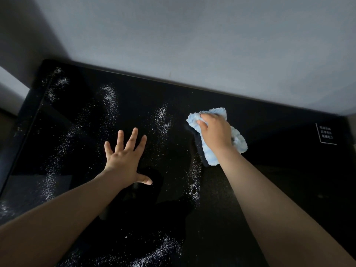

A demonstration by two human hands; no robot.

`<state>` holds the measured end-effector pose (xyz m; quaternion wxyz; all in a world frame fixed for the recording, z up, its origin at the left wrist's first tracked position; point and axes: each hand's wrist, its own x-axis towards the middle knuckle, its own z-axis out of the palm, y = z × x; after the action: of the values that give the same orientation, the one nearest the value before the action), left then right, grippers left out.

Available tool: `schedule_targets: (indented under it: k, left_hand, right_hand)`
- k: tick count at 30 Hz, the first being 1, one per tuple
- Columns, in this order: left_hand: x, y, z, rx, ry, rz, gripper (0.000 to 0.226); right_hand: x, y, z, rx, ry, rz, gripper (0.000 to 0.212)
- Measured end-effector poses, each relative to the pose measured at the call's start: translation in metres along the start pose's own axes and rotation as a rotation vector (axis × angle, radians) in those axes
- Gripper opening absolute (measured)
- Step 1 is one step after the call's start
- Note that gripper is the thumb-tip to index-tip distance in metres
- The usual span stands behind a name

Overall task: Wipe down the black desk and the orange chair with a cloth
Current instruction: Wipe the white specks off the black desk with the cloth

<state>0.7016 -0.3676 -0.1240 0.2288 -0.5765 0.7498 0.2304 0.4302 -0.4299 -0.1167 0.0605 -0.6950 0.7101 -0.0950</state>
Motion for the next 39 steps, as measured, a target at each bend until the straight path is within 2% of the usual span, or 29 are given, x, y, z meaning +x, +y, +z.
schedule_targets:
  k: [26, 31, 35, 39]
  left_hand:
    - [-0.006, 0.0, -0.005, 0.007, 0.013, 0.011, 0.14]
    - [-0.031, 0.004, 0.007, -0.047, 0.066, 0.065, 0.134]
    - [-0.065, 0.008, 0.027, -0.093, 0.03, 0.112, 0.134]
    - [-0.092, 0.005, 0.046, -0.034, -0.024, 0.124, 0.131]
  right_hand:
    - [-0.124, -0.021, -0.007, 0.029, -0.129, 0.085, 0.026]
    - [-0.149, -0.026, -0.008, 0.033, -0.149, 0.11, 0.028]
    - [-0.17, -0.032, -0.01, 0.031, -0.161, 0.15, 0.028]
    - [-0.191, -0.037, -0.011, 0.038, -0.189, 0.161, 0.031]
